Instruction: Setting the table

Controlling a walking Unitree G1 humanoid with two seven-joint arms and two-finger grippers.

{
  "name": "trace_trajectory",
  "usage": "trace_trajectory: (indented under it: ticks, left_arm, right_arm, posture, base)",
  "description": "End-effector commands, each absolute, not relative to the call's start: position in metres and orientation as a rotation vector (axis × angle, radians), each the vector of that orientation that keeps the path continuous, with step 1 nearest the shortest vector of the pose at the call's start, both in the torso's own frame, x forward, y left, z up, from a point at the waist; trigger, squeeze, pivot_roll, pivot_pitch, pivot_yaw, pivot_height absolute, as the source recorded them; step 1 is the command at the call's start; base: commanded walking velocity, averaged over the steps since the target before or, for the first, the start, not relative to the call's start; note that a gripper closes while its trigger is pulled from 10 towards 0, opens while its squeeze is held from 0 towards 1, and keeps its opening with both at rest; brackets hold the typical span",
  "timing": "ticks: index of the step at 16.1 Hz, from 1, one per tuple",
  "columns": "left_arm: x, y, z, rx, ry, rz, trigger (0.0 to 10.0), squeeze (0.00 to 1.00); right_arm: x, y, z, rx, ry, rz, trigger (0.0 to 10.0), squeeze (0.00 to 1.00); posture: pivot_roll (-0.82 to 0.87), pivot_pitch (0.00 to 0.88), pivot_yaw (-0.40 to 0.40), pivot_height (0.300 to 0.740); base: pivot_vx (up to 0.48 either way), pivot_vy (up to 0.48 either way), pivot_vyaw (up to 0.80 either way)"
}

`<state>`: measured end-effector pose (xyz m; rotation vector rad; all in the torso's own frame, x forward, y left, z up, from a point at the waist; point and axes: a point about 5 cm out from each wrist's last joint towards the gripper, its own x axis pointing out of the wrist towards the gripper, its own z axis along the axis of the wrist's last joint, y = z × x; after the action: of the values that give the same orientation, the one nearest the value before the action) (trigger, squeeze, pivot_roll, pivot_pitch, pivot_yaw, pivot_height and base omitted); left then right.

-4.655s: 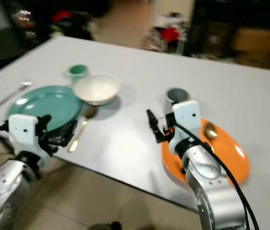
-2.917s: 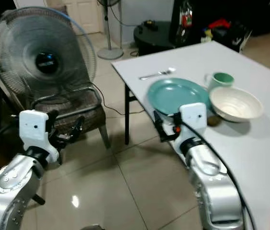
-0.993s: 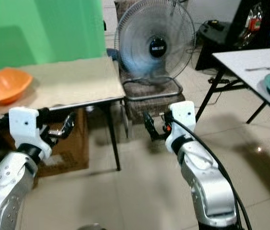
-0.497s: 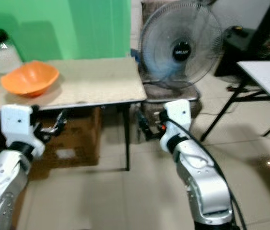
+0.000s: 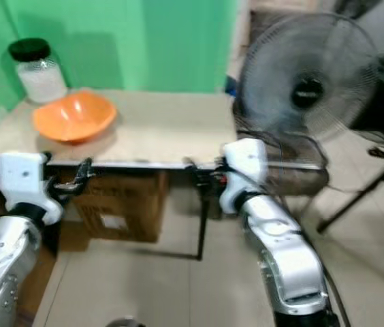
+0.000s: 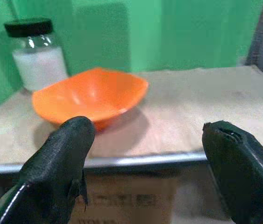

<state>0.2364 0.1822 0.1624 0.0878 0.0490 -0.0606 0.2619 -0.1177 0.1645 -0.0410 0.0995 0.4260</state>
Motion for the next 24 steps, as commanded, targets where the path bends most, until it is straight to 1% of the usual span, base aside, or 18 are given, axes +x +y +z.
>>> trace_trajectory:
  ticks: [1,11,12,15,16,18,24]
  left_arm:
    - [0.237,0.176,0.167,0.083,0.026,-0.083,10.0,0.00]
    - [0.238,0.177,0.168,0.097,0.019,-0.080,10.0,0.00]
    - [0.238,0.176,0.169,0.101,0.019,-0.081,10.0,0.00]
    - [0.237,0.179,0.171,0.128,0.019,-0.089,10.0,0.00]
    - [0.237,0.181,0.170,0.164,0.030,-0.114,10.0,0.00]
    - [0.243,0.179,0.175,0.194,0.020,-0.154,10.0,0.00]
    - [0.245,0.175,0.176,0.213,0.022,-0.185,10.0,0.00]
  right_arm:
    - [0.263,-0.131,0.163,-0.039,0.103,0.374,10.0,0.00]
    - [0.264,-0.130,0.163,-0.005,0.105,0.364,10.0,0.00]
    - [0.264,-0.128,0.163,-0.040,0.107,0.397,10.0,0.00]
    - [0.264,-0.123,0.163,-0.070,0.104,0.416,10.0,0.00]
    - [0.263,-0.124,0.163,-0.032,0.089,0.379,10.0,0.00]
    - [0.264,-0.130,0.162,0.042,0.086,0.311,10.0,0.00]
    - [0.269,-0.127,0.160,0.039,0.094,0.342,10.0,0.00]
  posture:
    - [0.04,0.000,-0.011,0.740]
    - [0.05,0.000,-0.014,0.740]
    - [0.06,0.000,-0.015,0.740]
    - [0.06,0.000,0.006,0.740]
    - [0.06,0.000,0.035,0.740]
    - [0.07,0.000,0.048,0.740]
    - [0.08,0.000,0.043,0.740]
  base:
    - [0.349,0.000,0.00]
    - [0.345,0.000,0.00]
    - [0.341,0.000,0.00]
    - [0.344,0.000,0.80]
    - [0.345,0.000,0.00]
    - [0.343,0.000,0.00]
    - [0.341,0.000,0.00]
